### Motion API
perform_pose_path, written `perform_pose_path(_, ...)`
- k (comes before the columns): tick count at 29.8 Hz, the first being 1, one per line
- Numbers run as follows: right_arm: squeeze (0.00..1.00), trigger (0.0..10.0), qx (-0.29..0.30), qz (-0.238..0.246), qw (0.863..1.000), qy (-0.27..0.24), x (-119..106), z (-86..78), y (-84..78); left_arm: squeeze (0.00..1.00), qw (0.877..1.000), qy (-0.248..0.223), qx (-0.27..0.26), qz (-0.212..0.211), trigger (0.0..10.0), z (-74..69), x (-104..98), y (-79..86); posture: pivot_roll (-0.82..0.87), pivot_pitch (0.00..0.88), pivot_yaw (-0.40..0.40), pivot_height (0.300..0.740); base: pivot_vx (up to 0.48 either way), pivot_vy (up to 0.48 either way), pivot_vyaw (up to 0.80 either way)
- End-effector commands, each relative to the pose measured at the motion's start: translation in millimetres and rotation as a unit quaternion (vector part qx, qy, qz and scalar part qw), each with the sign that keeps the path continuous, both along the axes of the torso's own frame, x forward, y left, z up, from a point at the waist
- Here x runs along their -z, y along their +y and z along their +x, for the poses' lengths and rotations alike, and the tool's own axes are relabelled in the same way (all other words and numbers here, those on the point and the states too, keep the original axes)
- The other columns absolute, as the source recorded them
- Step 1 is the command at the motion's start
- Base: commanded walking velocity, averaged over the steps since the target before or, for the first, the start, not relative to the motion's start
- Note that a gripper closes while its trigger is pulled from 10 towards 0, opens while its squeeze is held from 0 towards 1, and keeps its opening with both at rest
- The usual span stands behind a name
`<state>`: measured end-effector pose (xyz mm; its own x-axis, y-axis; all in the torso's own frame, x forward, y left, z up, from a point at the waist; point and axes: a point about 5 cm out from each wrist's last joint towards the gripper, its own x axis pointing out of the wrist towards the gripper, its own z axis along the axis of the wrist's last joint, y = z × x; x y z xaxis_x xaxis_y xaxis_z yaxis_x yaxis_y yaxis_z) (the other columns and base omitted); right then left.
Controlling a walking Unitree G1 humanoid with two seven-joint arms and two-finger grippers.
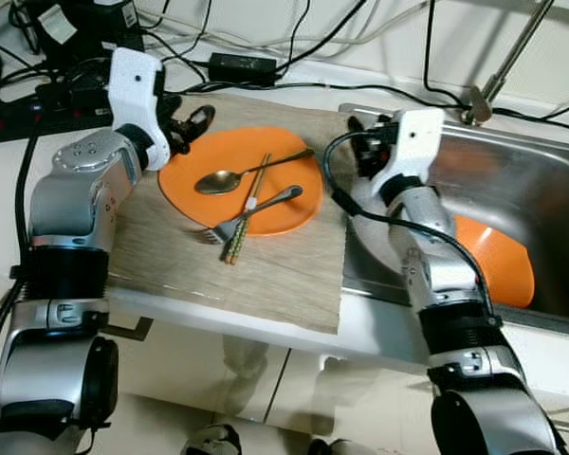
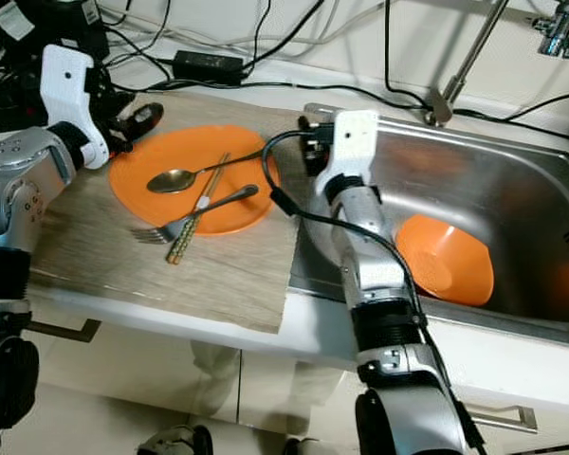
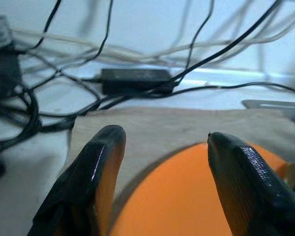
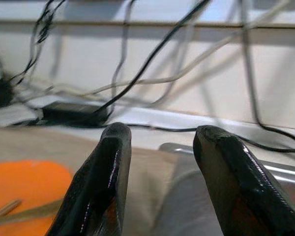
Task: Kitchen organization
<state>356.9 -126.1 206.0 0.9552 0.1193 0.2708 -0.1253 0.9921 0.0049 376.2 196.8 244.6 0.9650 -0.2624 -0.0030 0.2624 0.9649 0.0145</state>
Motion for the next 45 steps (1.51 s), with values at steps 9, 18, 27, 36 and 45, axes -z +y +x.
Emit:
perform_pose_path(9,0.00,10.0,0.034,0.013,0.999,0.004,10.7,-8.7,-1.7,0.00,0.999,0.021,-0.030,-0.002,10.0,5.7,25.3,-3.0,-0.03,0.000,0.028,0.740,0.000,0.000,0.00)
perform_pose_path(18,0.00,10.0,0.043,0.012,0.999,-0.004,8.4,-9.7,0.2,0.00,0.999,0.004,0.008,0.041,10.0,8.7,17.8,-10.5,-0.03,0.000,0.040,0.740,0.000,0.000,0.00)
perform_pose_path(27,0.00,10.0,0.035,0.013,0.999,-0.002,7.8,-8.7,6.8,0.00,0.990,0.017,0.081,0.118,10.0,9.5,16.8,-12.0,-0.03,0.000,0.042,0.740,0.000,0.000,0.00)
perform_pose_path(36,0.00,10.0,0.027,0.010,1.000,-0.002,7.4,-9.1,10.0,0.00,0.960,0.091,0.197,0.177,10.0,16.3,14.1,-16.2,-0.03,0.000,0.044,0.740,0.000,0.000,0.00)
perform_pose_path(45,0.00,10.0,0.025,0.004,1.000,-0.002,8.3,-10.7,8.9,0.00,0.947,0.092,0.243,0.190,10.0,27.2,-11.0,-28.7,-0.05,0.000,0.052,0.740,0.000,0.000,0.00)
